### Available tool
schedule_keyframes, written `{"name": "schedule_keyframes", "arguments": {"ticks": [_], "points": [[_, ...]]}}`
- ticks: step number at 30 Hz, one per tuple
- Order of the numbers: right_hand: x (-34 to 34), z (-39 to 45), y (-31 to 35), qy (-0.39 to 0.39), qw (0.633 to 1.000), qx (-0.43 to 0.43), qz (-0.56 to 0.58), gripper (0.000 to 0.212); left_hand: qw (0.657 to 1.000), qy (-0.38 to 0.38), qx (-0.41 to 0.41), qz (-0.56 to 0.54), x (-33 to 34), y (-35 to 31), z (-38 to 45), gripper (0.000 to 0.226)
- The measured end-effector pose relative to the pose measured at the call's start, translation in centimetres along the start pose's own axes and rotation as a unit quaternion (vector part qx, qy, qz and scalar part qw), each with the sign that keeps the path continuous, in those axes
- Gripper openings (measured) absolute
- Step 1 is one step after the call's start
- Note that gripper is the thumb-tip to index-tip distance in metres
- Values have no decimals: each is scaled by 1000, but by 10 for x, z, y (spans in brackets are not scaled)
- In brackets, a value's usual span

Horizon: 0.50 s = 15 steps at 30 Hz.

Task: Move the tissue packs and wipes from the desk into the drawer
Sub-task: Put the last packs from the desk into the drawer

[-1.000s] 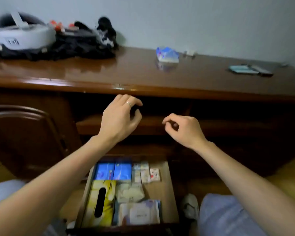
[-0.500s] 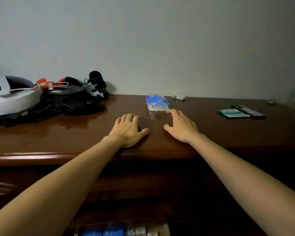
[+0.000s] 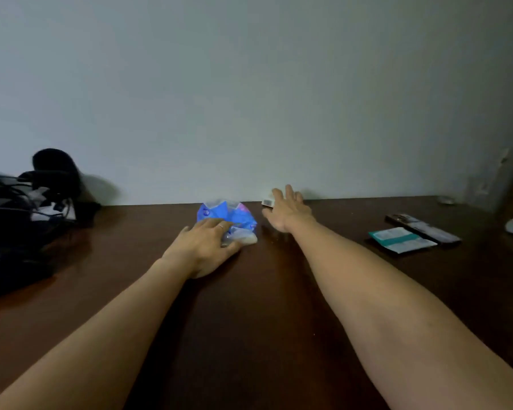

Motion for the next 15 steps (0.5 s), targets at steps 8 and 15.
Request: {"name": "schedule_keyframes", "arguments": {"ticks": [8, 15], "points": [[16, 46, -3, -18, 995, -47, -82, 47, 999, -9, 9, -37, 12, 2, 46, 36], [-22, -35, -15, 14, 998, -67, 4, 46, 998, -52, -18, -20, -12, -18, 0, 45]]}}
Point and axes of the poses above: each hand's wrist, its own z-axis towards the middle knuckle, its own x-axis out of the palm, y = z × x, the point moved 8 cm from there along z, towards the middle knuckle, and after that the axes turned 8 degrees about -x, right-handed, at the moved point
